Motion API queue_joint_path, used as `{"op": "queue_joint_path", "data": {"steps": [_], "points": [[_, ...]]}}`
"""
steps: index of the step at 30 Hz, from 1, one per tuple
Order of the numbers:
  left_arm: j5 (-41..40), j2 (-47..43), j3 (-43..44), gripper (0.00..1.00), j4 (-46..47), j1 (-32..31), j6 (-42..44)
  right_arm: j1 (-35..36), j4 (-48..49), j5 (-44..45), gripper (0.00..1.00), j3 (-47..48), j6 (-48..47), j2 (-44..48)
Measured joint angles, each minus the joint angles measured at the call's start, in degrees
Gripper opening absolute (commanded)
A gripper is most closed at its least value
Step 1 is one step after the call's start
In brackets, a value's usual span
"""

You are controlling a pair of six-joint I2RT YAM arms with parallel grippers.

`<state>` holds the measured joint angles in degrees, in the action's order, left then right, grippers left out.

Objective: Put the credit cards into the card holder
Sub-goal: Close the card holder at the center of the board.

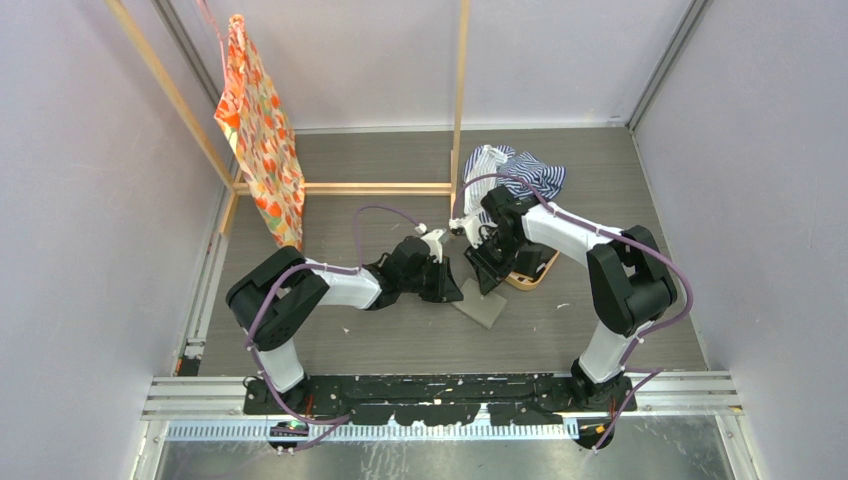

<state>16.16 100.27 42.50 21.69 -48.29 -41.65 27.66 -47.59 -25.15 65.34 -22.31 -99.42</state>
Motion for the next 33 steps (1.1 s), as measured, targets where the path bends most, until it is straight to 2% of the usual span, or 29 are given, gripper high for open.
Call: {"op": "queue_joint_path", "data": {"steps": [3, 15, 23, 33], "points": [[0.0, 0.0, 0.0, 0.11, 0.0, 0.0, 0.0, 0.0, 0.1, 0.7, 0.26, 0.0, 0.0, 0.0], [0.0, 0.0, -0.2, 0.10, 0.4, 0.0, 0.0, 0.2, 1.1, 2.7, 0.39, 0.0, 0.2, 0.0], [0.1, 0.0, -0.2, 0.10, 0.4, 0.0, -0.3, 1.1, 1.8, 3.8, 0.40, -0.1, 0.6, 0.0], [0.1, 0.0, -0.2, 0.10, 0.4, 0.0, -0.8, 1.4, 2.2, 4.8, 0.21, -0.1, 0.9, 0.0]]}}
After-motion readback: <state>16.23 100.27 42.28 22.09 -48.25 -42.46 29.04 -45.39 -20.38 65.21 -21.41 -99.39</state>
